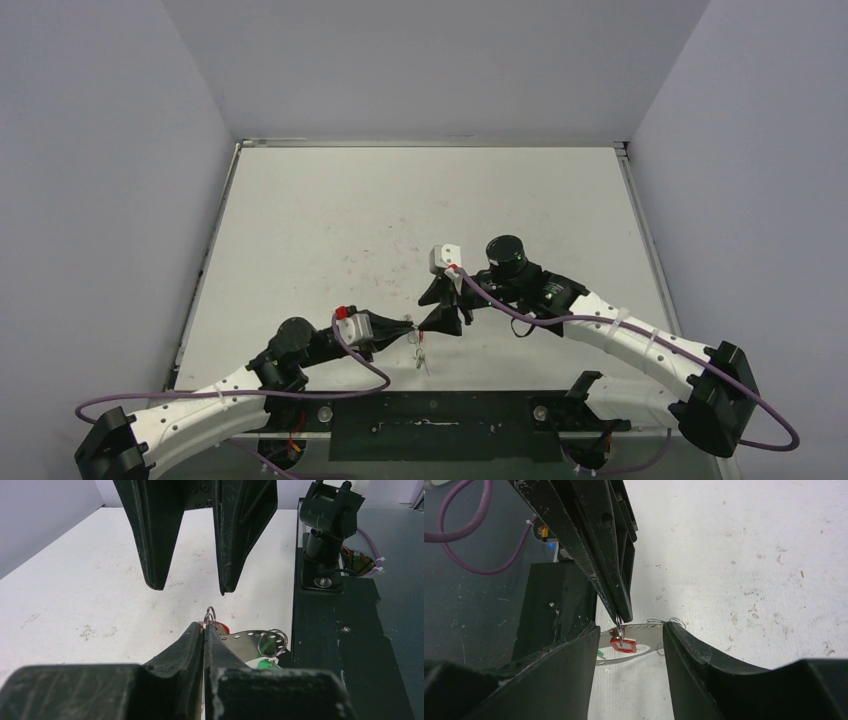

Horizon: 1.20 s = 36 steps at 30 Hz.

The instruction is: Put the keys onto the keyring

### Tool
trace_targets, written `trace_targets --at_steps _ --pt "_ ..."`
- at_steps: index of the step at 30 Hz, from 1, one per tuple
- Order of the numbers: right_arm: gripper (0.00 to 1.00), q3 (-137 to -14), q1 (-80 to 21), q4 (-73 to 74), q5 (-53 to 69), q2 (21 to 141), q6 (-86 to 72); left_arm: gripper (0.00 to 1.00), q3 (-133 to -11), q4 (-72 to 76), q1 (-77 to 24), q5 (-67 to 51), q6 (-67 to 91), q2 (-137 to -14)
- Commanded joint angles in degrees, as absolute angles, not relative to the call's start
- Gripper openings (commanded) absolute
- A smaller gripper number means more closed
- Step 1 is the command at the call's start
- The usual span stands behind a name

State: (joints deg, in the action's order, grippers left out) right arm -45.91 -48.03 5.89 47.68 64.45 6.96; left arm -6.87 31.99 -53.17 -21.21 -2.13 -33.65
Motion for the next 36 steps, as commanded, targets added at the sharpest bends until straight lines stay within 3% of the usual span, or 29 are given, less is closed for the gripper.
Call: trace_targets --at_steps 1,14,31,36 --pt "0.49 -45.3 -47.7 0.9 51.6 65.5 7.1 0.00 -7.4 39.4 -53.2 -20.8 -1.4 -32.8" --pt "0.36 -45.1 -47.5 2.1 52.6 68.6 8.3 0.00 -7.5 39.6 -53.2 -20.5 -1.6 -32.0" --pt "0.00 -44.0 -47.4 -4.0 54.9 68.4 4.6 0.00 -7.7 39.3 -53.2 -20.5 -1.4 -32.3" --pt "0.00 -44.0 -47.4 -3.7 55.0 68.1 4.9 0.00 -7.7 38.7 -53.2 -20.4 -1.5 -32.1"
